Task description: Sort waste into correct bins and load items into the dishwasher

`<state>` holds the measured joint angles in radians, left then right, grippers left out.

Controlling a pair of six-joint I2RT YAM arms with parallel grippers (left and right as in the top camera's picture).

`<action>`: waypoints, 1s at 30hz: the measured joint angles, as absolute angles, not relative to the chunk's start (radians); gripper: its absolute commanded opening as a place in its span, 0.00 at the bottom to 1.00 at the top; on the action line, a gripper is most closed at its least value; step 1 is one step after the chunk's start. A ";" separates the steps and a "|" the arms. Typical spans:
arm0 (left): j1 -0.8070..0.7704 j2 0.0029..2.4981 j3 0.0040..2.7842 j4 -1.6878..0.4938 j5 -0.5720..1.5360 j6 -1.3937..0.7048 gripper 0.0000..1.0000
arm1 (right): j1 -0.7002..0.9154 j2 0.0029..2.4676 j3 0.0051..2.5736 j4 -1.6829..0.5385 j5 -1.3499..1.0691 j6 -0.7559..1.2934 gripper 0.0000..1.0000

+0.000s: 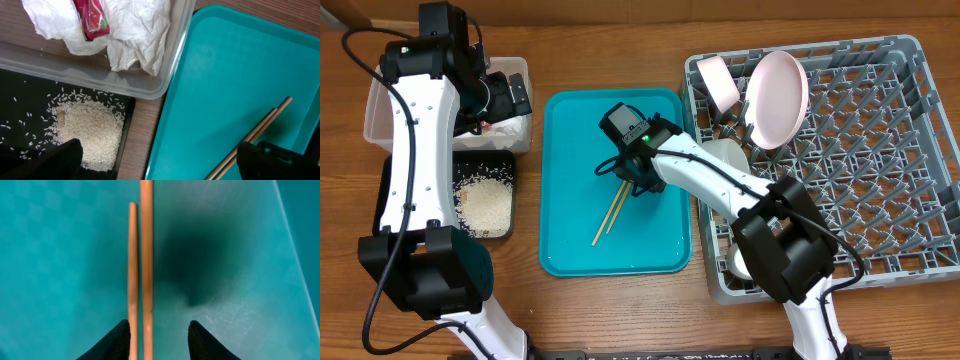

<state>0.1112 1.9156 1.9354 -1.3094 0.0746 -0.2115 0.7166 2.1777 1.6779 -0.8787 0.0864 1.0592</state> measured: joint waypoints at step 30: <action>0.111 1.916 1.935 -1.309 0.075 -0.212 1.00 | 0.718 2.217 1.679 -0.857 0.066 1.069 0.31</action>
